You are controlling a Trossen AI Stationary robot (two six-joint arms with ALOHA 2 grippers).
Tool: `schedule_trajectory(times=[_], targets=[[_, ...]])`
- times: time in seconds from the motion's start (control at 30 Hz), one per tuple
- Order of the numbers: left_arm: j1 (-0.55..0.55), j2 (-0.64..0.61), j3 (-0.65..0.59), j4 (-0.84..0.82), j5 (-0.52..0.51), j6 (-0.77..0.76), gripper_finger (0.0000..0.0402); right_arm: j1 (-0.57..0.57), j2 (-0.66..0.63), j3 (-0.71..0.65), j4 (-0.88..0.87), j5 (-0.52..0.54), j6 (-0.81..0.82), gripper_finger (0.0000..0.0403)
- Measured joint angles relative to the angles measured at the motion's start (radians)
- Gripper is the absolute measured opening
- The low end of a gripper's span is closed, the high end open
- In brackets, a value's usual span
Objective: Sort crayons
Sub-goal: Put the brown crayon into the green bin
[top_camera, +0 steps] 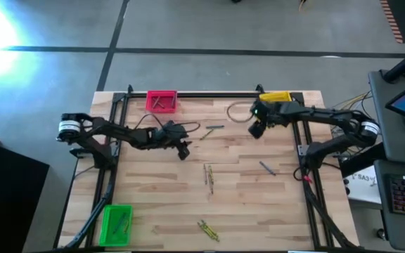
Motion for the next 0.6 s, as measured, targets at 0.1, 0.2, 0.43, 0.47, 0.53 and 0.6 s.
schedule_trajectory(times=[0.1,0.2,0.43,0.47,0.53,0.6], targets=[[-0.036,0.026,-0.001,0.036,0.039,-0.009,0.0141,0.097,0.000,-0.040,0.004,-0.054,0.074,0.0191],[-0.069,0.062,-0.003,0.112,0.106,-0.036,0.0136,0.196,0.000,-0.073,0.003,-0.106,0.140,0.0189],[-0.141,0.116,-0.002,0.224,0.214,0.064,0.0131,0.431,0.000,-0.093,0.043,-0.101,0.281,0.0189],[-0.148,0.123,-0.001,0.223,0.229,0.078,0.0131,0.462,0.000,-0.093,0.046,-0.093,0.301,0.0189],[-0.163,0.139,0.003,0.220,0.235,0.084,0.0131,0.522,0.000,-0.095,0.044,-0.057,0.343,0.0189],[-0.177,0.161,0.011,0.235,0.234,0.091,0.0133,0.577,0.000,-0.099,0.042,-0.005,0.391,0.0189]])
